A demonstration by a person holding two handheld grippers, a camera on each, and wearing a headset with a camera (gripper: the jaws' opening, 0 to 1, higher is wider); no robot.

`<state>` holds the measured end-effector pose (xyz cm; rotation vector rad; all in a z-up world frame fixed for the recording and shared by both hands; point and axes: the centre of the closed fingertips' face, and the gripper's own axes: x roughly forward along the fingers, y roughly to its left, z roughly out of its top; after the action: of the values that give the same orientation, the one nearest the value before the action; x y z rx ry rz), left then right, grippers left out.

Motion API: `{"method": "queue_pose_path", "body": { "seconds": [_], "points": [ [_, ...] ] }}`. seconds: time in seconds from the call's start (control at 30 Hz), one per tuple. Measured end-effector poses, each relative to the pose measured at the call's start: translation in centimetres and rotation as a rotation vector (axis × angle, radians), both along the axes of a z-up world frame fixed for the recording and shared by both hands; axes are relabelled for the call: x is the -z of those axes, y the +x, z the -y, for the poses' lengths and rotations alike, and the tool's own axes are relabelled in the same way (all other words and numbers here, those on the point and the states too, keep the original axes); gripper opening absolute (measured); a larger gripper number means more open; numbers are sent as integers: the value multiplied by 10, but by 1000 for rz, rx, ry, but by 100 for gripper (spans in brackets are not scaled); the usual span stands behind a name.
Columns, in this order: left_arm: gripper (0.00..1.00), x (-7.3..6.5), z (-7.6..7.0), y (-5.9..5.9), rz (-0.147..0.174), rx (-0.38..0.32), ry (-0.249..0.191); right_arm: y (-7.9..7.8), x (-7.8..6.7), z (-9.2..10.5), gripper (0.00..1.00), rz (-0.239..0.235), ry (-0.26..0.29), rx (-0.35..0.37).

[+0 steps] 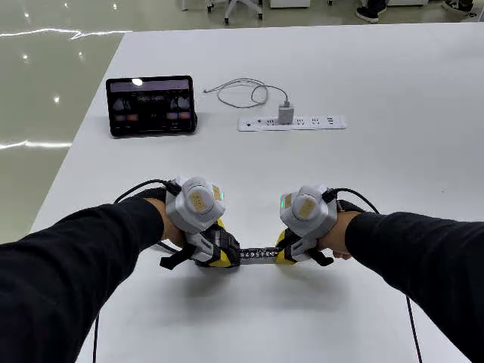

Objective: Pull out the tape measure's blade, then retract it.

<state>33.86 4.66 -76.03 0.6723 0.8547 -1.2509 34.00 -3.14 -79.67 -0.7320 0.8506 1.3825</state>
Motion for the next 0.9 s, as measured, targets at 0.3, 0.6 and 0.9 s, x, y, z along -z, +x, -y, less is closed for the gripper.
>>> {"method": "queue_pose_path", "body": {
  "seconds": [0.3,0.6,0.9],
  "points": [
    [35,0,0,0,-1,-4,2,1,0,11,9,-1,-5,14],
    [35,1,0,0,-3,-4,3,1,-1,18,9,-1,-4,21],
    [35,0,0,0,-2,-4,3,2,-1,23,9,-2,-7,30]
  ]
}}
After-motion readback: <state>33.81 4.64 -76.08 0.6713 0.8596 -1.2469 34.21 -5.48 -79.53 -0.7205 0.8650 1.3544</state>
